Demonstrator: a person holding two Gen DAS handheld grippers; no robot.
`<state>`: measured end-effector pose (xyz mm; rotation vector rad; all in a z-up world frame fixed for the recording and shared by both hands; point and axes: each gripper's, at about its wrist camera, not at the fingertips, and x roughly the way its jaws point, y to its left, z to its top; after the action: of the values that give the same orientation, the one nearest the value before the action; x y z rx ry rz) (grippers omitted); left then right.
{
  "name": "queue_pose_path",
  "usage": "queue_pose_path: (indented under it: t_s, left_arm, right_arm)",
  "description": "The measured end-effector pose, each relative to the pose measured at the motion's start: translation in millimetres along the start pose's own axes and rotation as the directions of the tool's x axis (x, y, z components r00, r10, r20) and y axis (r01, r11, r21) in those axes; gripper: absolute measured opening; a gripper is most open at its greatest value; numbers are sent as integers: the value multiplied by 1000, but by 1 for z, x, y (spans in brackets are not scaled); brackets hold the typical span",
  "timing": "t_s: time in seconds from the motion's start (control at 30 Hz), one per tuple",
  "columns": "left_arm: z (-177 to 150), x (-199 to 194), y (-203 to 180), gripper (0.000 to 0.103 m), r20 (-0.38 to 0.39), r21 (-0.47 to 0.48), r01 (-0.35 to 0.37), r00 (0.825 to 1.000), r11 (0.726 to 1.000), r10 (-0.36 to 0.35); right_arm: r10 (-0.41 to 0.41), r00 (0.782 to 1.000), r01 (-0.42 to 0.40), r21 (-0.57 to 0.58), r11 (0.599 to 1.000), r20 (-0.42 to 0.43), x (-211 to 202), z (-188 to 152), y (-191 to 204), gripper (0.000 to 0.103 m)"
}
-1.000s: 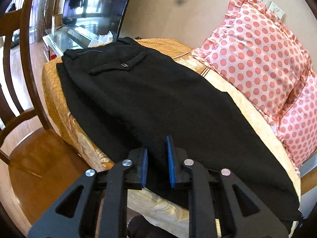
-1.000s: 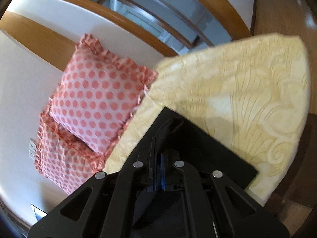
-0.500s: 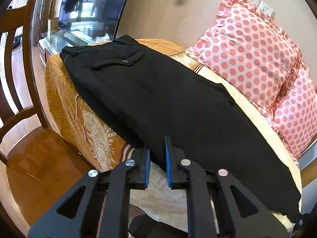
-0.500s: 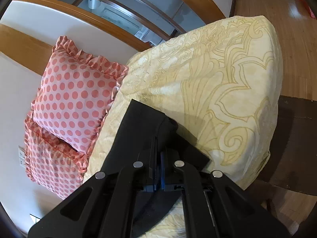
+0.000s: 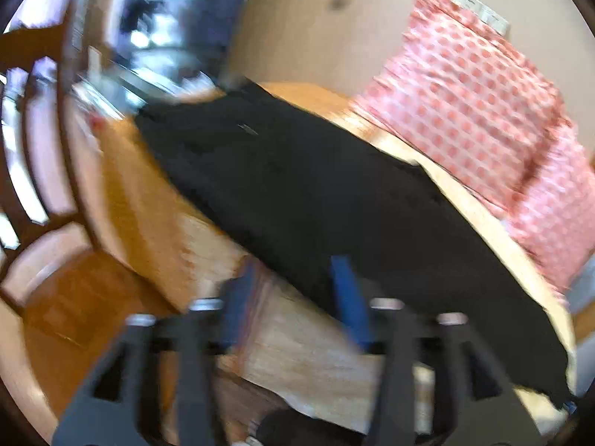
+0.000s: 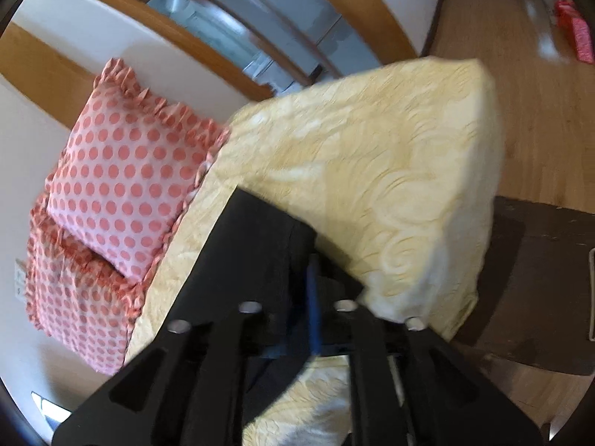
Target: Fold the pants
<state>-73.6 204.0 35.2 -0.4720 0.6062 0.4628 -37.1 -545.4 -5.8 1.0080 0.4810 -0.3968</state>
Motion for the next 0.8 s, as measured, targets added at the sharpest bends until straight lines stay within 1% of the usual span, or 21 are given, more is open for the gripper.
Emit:
queue_pose_path:
  t_s: [0.03, 0.07, 0.13, 0.17, 0.23, 0.3, 0.33, 0.37, 0.4, 0.47, 0.5, 0.57, 0.6, 0.63, 0.67, 0.7, 0.73, 0.8]
  left_arm:
    - [2, -9, 2, 68, 60, 6, -40, 997, 999, 40]
    - [4, -15, 3, 69, 103, 11, -65, 993, 998, 63]
    - [10, -21, 3, 74, 143, 16, -66, 988, 998, 63]
    - [13, -22, 0, 76, 155, 21, -56, 987, 998, 52]
    - [17, -20, -6, 79, 161, 38, -38, 986, 999, 32]
    - [19, -15, -15, 81, 153, 64, -11, 988, 998, 1]
    - [19, -11, -21, 82, 141, 83, 1, 990, 997, -13]
    - [19, -7, -26, 82, 129, 98, 9, 991, 995, -22]
    - [17, -4, -31, 82, 120, 111, 18, 992, 994, -32]
    - [14, 4, -41, 82, 95, 146, 31, 994, 989, -46]
    - [12, 8, -43, 82, 85, 159, 29, 995, 987, -43]
    - [9, 18, -46, 82, 59, 174, 16, 998, 985, -26]
    - [8, 23, -46, 82, 48, 176, 10, 999, 984, -18]
    - [6, 27, -45, 82, 35, 175, 3, 999, 985, -9]
    - [5, 32, -44, 82, 21, 176, -3, 1000, 984, 0]
    - [5, 35, -44, 82, 16, 181, -8, 1000, 984, 5]
    - [4, 37, -44, 82, 17, 189, -13, 1000, 982, 10]
    - [2, 41, -45, 83, 12, 215, -28, 1000, 976, 26]
  right_arm:
    - [-5, 1000, 4, 10, 1000, 24, -6, 2, -3, 61]
    - [-17, 998, 16, 29, 999, 54, -14, 4, -8, 70]
    - [-17, 997, 14, 39, 999, 76, -21, 5, -12, 69]
    - [-15, 997, 12, 35, 999, 69, -21, 4, -12, 62]
    - [2, 999, -4, 47, 999, 40, -17, 0, -14, 55]
    - [17, 1000, -18, 76, 997, 7, -12, -4, -16, 50]
    - [28, 1000, -29, 91, 995, 3, -11, -6, -16, 46]
    - [33, 999, -35, 86, 996, 23, -14, -8, -14, 46]
    - [27, 998, -30, 58, 998, 49, -16, -8, -10, 46]
    - [0, 996, 1, -3, 1000, 86, -16, -1, 0, 46]
    - [-2, 997, 1, 5, 1000, 77, -12, 3, 0, 46]
    - [12, 1000, -13, 69, 998, 19, 3, 8, -8, 45]
    - [10, 1000, -10, 81, 997, 7, 8, 9, -10, 41]
    - [2, 1000, -2, 71, 998, 8, 10, 9, -10, 33]
    - [-19, 1000, 18, 38, 999, 21, 12, 9, -8, 18]
    - [-23, 999, 23, 2, 1000, 32, 15, 10, -4, 9]
    - [-18, 999, 18, -23, 1000, 36, 16, 11, -2, 7]
    - [0, 999, 2, -42, 999, 50, 14, 13, 1, 5]
